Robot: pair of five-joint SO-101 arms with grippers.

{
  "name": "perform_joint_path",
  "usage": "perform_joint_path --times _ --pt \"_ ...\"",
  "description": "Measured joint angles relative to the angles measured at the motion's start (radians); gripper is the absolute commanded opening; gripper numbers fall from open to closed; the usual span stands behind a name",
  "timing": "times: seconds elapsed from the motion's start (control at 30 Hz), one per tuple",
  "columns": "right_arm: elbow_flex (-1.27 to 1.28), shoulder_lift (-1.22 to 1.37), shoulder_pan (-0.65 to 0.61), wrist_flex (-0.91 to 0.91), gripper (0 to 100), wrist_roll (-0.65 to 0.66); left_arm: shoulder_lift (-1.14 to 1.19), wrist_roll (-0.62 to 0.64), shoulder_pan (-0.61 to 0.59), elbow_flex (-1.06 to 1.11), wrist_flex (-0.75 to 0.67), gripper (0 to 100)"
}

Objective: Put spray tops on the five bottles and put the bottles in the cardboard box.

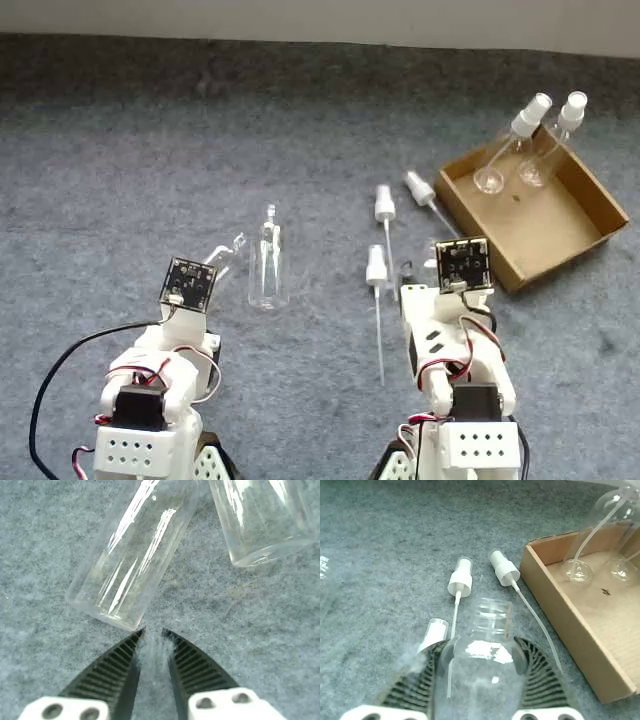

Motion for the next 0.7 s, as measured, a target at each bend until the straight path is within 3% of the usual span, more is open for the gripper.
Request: perform_joint_path --times 0.33,0.7 --pt "-0.132 0.035 0.0 0.133 4.9 0.014 0.0 0.0 0.0 0.0 0.0 0" --pt "-0.488 0.683 0.002 0.155 4.9 0.017 0.0 0.0 0.0 0.0 0.0 0"
